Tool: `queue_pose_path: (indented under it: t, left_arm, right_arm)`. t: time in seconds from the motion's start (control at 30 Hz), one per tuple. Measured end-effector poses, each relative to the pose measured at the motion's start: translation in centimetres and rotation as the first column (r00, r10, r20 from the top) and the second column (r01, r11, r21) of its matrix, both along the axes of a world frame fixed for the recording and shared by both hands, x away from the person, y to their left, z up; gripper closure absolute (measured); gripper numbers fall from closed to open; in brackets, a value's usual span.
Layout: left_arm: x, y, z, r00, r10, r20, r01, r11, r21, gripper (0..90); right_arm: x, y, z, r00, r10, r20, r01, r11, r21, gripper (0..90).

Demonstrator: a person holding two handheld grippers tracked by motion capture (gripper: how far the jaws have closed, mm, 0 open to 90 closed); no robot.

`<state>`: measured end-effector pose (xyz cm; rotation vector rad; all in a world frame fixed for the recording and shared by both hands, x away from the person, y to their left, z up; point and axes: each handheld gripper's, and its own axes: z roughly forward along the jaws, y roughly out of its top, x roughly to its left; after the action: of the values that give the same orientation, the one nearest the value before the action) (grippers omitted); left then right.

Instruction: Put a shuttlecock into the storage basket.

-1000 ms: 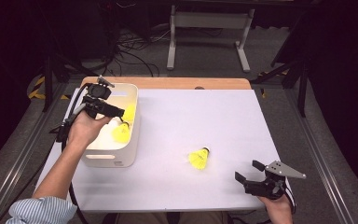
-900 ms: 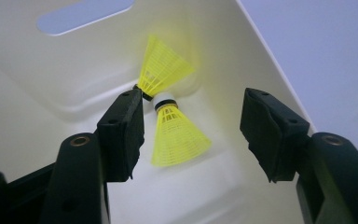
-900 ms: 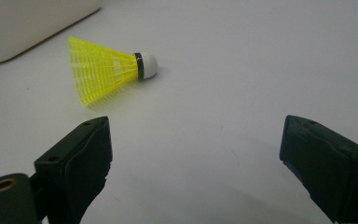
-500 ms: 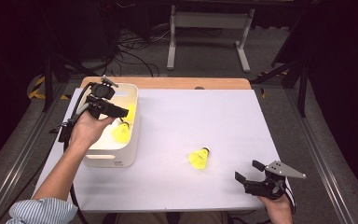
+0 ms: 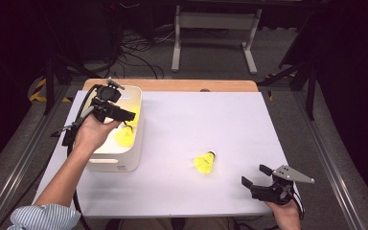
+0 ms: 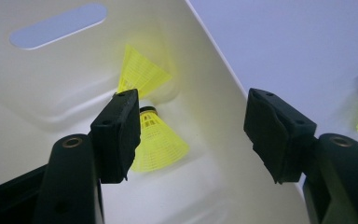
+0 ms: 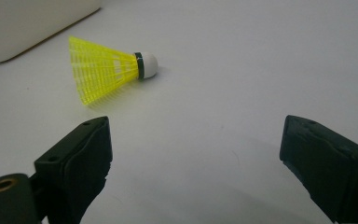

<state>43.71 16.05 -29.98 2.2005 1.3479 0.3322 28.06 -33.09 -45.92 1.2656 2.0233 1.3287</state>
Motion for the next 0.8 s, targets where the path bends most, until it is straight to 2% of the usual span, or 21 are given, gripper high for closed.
queue_pose_path:
  t: [0.8]
  left_arm:
    - [-0.4,-1.8,0.2,0.9981,-0.060,0.015,0.060,0.9981,-0.012,35.6]
  right_arm:
    - [0.0,0.0,0.0,1.0000,0.001,0.000,-0.001,1.000,0.000,9.7]
